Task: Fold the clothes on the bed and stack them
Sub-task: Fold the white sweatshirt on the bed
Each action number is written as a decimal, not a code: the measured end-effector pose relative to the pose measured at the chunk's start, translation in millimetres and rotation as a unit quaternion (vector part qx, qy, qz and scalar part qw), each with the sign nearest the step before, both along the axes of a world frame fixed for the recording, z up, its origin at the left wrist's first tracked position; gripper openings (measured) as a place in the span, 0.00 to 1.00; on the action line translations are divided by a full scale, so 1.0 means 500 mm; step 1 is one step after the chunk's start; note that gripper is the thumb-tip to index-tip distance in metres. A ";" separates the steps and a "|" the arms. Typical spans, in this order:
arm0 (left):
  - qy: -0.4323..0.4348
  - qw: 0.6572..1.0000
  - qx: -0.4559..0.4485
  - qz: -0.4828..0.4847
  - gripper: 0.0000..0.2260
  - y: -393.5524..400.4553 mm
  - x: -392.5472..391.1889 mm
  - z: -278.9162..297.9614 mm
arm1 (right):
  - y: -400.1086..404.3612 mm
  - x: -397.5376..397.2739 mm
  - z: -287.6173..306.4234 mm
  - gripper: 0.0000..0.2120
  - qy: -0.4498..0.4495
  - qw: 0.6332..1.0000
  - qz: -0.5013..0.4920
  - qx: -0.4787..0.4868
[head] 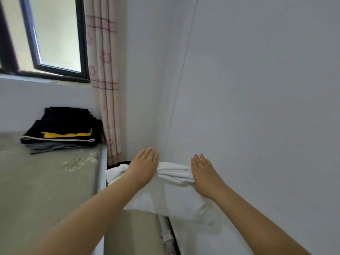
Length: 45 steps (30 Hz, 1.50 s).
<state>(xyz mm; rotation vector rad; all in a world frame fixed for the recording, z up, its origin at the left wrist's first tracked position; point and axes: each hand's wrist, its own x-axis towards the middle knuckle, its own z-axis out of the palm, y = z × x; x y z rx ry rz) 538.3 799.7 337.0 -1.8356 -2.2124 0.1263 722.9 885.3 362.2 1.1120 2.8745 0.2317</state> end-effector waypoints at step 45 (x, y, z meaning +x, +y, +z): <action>-0.006 0.858 -0.028 0.513 0.28 0.381 -1.714 -0.145 | 0.570 -1.921 -0.239 0.31 0.057 0.894 0.435 -0.091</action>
